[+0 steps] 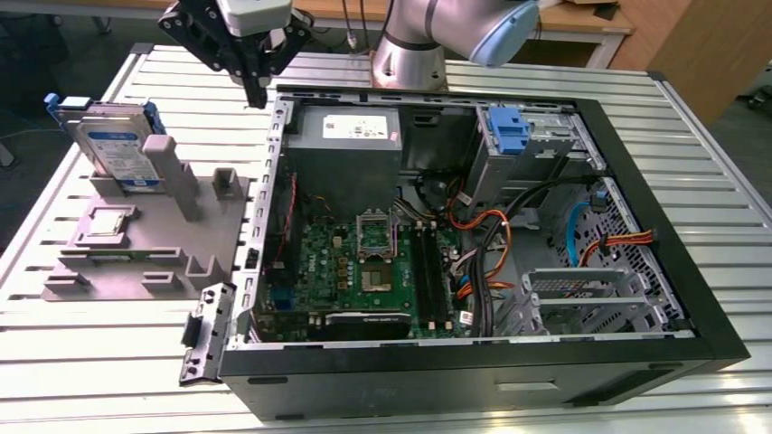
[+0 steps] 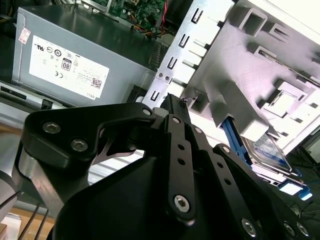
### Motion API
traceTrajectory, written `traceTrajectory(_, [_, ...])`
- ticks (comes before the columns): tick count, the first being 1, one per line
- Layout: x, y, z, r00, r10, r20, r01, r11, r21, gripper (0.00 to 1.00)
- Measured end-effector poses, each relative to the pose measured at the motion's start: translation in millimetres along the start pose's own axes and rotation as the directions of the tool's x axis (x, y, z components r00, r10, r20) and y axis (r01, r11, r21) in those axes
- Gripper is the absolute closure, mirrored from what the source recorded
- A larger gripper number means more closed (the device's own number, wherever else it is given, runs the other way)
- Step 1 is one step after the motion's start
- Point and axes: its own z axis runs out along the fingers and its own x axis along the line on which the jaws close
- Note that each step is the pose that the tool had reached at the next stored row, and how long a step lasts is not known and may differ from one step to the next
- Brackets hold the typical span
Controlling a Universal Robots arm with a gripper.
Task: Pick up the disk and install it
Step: 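Reach for the disk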
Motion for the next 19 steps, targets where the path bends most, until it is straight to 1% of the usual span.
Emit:
traceTrajectory(5, [2.9,0.2,-0.1,1.0000,0.000,-0.0001,0.000,1.0000,0.0000,0.90])
traceTrajectory(19, [6.7,0.3,-0.1,1.0000,0.000,0.0000,0.000,1.0000,0.0000,0.90])
